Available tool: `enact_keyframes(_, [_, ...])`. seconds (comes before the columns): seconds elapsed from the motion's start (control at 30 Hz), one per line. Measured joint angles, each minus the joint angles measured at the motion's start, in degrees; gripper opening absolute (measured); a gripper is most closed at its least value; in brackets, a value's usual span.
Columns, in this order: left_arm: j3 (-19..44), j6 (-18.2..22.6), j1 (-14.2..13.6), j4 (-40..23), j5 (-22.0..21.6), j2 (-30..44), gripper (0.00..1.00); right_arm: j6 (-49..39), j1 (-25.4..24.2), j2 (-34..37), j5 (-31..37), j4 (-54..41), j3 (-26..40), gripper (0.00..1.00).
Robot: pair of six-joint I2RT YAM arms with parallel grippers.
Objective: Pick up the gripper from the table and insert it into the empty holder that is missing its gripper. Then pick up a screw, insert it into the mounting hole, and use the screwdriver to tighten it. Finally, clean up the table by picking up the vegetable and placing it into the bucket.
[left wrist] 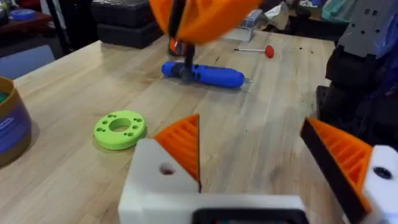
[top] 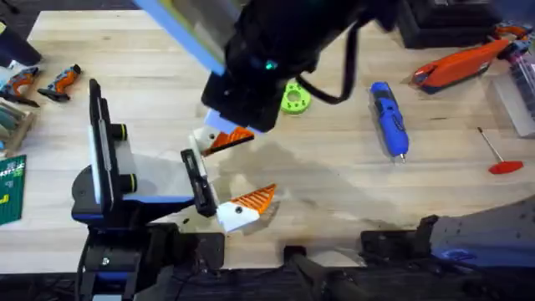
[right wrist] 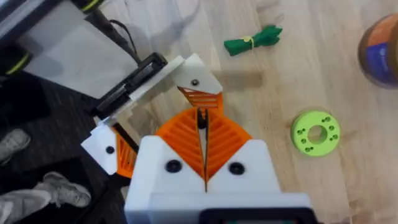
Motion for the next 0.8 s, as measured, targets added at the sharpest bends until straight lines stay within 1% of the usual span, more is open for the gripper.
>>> enact_keyframes(0.47, [0.0, 0.0, 0.0, 0.0, 0.01, 0.01, 0.985, -0.52, 3.11, 3.5, 0.01, 1.32, 0.0, 0.006])
enact_keyframes(0.8, [0.0, 0.0, 0.0, 0.0, 0.0, 0.01, 0.985, -0.58, 3.49, 4.29, 0.99, 1.41, 0.0, 0.006])
